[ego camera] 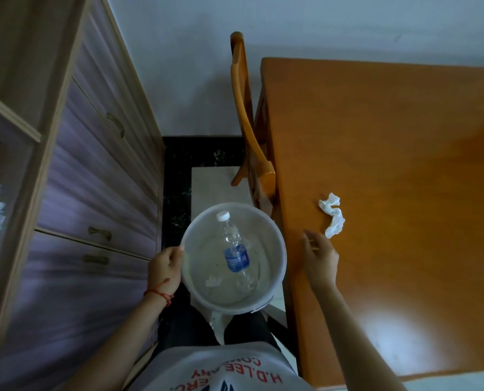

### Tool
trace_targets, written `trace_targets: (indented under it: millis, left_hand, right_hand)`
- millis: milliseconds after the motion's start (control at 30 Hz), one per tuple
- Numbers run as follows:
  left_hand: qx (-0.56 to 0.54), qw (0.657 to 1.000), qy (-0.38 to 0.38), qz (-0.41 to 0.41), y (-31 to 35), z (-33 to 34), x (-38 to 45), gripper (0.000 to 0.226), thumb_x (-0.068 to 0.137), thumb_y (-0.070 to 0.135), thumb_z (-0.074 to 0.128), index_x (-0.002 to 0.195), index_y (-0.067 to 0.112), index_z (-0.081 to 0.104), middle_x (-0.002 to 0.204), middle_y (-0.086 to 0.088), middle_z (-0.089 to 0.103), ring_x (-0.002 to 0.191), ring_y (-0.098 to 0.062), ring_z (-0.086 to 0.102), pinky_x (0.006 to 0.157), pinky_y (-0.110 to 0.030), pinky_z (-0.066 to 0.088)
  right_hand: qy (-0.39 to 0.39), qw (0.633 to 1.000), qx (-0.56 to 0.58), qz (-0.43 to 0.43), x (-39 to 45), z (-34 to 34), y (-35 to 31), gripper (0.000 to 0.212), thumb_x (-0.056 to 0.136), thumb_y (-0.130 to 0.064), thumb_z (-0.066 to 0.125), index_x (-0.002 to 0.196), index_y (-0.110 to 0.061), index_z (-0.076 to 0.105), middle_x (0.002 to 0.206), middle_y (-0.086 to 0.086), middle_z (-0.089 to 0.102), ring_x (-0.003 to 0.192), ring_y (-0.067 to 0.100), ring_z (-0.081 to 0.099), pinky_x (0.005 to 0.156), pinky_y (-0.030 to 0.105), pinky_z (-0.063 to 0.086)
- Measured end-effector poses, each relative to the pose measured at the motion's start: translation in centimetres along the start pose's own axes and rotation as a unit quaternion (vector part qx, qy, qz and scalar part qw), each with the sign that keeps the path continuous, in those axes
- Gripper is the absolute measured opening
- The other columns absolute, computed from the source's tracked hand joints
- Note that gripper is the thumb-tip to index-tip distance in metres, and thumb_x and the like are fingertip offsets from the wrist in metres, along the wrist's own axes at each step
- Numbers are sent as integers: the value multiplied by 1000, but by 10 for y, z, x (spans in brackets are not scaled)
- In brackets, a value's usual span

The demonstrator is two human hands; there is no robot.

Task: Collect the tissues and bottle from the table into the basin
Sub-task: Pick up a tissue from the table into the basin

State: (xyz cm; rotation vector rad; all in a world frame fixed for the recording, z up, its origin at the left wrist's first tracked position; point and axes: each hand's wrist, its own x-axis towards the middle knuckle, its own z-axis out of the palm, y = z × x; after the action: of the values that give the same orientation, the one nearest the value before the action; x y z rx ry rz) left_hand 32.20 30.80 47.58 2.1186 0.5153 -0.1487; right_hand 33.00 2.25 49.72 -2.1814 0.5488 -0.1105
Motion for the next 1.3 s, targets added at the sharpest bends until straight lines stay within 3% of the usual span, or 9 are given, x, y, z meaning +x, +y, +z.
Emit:
trace_targets:
  millis: [200, 400, 533, 667, 800, 933, 1067, 1300]
  left_hand:
    - [-1, 1000, -3, -16, -1, 6, 2, 33, 91, 20, 47, 62, 6, 54, 56, -13, 54, 60, -29, 54, 58, -33, 41]
    - [1, 1000, 4, -26, -2, 10, 2, 40, 90, 21, 47, 52, 12, 47, 50, -10, 48, 54, -24, 46, 53, -30, 38]
    - [-4, 999, 14, -32, -5, 13, 1, 38, 90, 22, 48, 58, 3, 53, 50, -11, 48, 55, -27, 49, 54, -33, 43]
    - [-3, 999, 23, -31, -2, 14, -1, 36, 90, 21, 48, 55, 14, 50, 51, -9, 50, 56, -28, 50, 54, -32, 41]
    - [-9, 999, 24, -38, -8, 14, 0, 37, 90, 25, 48, 54, 15, 50, 53, -14, 54, 61, -39, 59, 62, -46, 52]
    - [-12, 999, 29, -34, -7, 14, -3, 35, 90, 25, 48, 56, 15, 52, 53, -13, 54, 62, -40, 59, 62, -47, 52]
    - [-18, 999, 25, -35, -9, 14, -6, 35, 90, 24, 48, 61, 8, 55, 54, -14, 53, 61, -37, 57, 62, -47, 52]
    - [-33, 998, 32, -41, -9, 6, -15, 38, 90, 23, 47, 53, 14, 48, 51, -10, 48, 54, -23, 47, 54, -30, 41]
  right_hand:
    - [127, 990, -50, -37, 46, -11, 12, 29, 88, -17, 58, 114, -5, 59, 116, 14, 59, 111, 29, 51, 89, 37, 40]
    - [86, 992, -82, 39, 76, -8, 25, 45, 86, -28, 59, 128, -12, 49, 138, 9, 46, 131, 26, 34, 106, 43, 28]
    - [78, 993, -84, 38, 81, -7, 32, 37, 88, -21, 58, 123, -9, 54, 127, 11, 52, 122, 27, 40, 98, 37, 34]
    - [74, 995, -51, 34, 83, -9, 35, 27, 89, -15, 55, 113, -6, 61, 114, 14, 57, 112, 28, 47, 85, 26, 33]
    - [76, 996, -43, 33, 80, -8, 34, 24, 89, -14, 55, 109, -3, 64, 108, 16, 60, 104, 30, 53, 82, 27, 36]
    - [80, 997, -22, 3, 63, -3, 21, 21, 88, -13, 57, 105, -3, 66, 102, 16, 62, 93, 28, 58, 73, 27, 43]
    - [54, 997, -1, -59, 32, 13, -2, 18, 85, -10, 60, 100, -2, 66, 95, 14, 63, 78, 20, 58, 58, 9, 44]
    - [-48, 990, 40, -128, -21, 53, -23, 17, 82, -10, 65, 98, -6, 67, 95, -2, 60, 83, 12, 58, 71, 4, 46]
